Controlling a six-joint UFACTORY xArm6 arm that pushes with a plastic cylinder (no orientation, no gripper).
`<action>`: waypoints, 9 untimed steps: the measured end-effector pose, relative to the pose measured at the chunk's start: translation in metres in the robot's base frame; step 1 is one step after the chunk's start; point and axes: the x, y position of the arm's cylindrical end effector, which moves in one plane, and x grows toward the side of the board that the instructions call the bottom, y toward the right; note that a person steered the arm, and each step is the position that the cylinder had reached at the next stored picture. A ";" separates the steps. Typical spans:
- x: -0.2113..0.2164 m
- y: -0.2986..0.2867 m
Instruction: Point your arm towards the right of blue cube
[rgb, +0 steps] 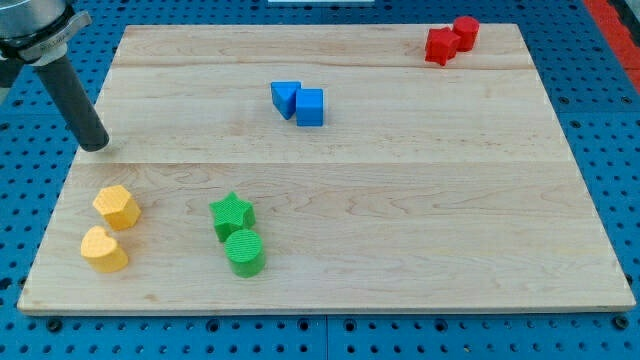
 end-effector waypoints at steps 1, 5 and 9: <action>0.000 0.000; 0.017 -0.004; 0.034 0.216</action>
